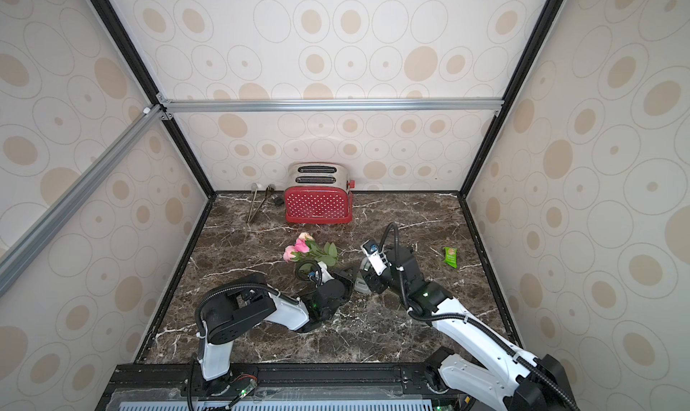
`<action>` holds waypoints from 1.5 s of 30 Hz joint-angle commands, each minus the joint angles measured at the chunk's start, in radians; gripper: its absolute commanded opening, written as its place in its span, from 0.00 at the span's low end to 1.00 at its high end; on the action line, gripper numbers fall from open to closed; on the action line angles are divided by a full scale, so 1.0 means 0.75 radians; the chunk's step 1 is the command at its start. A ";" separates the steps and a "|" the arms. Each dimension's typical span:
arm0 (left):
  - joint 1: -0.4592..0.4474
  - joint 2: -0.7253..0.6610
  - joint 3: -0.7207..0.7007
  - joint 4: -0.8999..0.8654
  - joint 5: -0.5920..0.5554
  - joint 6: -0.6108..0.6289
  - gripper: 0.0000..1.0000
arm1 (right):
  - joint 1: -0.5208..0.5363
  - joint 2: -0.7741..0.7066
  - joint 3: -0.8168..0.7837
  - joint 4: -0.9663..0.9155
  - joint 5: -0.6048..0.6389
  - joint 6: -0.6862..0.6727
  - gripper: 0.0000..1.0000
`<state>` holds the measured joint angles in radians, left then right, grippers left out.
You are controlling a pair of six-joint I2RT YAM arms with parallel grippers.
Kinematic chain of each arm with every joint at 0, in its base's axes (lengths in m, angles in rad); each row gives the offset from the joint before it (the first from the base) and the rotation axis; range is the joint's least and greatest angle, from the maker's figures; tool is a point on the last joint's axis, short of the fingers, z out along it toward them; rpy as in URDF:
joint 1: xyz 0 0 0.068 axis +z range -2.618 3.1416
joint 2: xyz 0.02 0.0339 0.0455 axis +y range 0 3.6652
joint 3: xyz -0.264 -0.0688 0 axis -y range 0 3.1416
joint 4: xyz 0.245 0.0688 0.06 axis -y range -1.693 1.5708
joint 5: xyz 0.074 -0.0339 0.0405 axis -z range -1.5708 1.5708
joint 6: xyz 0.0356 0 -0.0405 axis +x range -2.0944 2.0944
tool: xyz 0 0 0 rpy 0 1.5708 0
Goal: Wrap bouquets with tape
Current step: Stick the tape to the bouquet, then wrap the tape around the bouquet.
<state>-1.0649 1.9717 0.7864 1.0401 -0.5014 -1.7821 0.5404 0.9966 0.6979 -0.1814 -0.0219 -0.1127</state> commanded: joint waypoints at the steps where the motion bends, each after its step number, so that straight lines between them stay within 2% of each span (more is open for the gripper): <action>1: 0.014 -0.054 -0.006 0.063 0.019 0.045 0.00 | -0.113 0.056 0.126 -0.335 -0.212 0.297 0.73; 6: 0.024 -0.060 -0.022 0.078 0.046 0.058 0.00 | -0.258 0.139 0.169 -0.409 -0.535 0.501 0.77; 12: 0.035 -0.084 -0.063 0.088 0.070 0.069 0.00 | -0.382 0.198 0.062 -0.273 -0.664 0.738 0.84; 16: 0.037 -0.099 -0.094 0.094 0.071 0.076 0.00 | -0.391 0.277 0.010 -0.109 -0.772 0.926 0.91; 17: 0.039 -0.101 -0.101 0.101 0.071 0.079 0.00 | -0.392 0.303 -0.022 -0.024 -0.797 1.004 0.99; 21: 0.044 -0.097 -0.113 0.125 0.087 0.085 0.00 | -0.385 0.341 -0.157 0.278 -0.776 1.231 1.00; 28: 0.059 -0.103 -0.146 0.136 0.119 0.096 0.00 | -0.354 0.429 -0.237 0.532 -0.755 1.436 1.00; 32: 0.078 -0.118 -0.166 0.144 0.149 0.115 0.00 | -0.265 0.507 -0.275 0.706 -0.717 1.558 1.00; 45: 0.137 -0.174 -0.249 0.161 0.227 0.161 0.00 | -0.105 0.612 -0.260 0.917 -0.635 1.688 1.00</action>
<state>-0.9798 1.8675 0.6140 1.1137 -0.3500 -1.6882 0.4339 1.4399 0.4995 0.4133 -0.5190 1.1015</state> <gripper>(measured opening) 0.059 0.996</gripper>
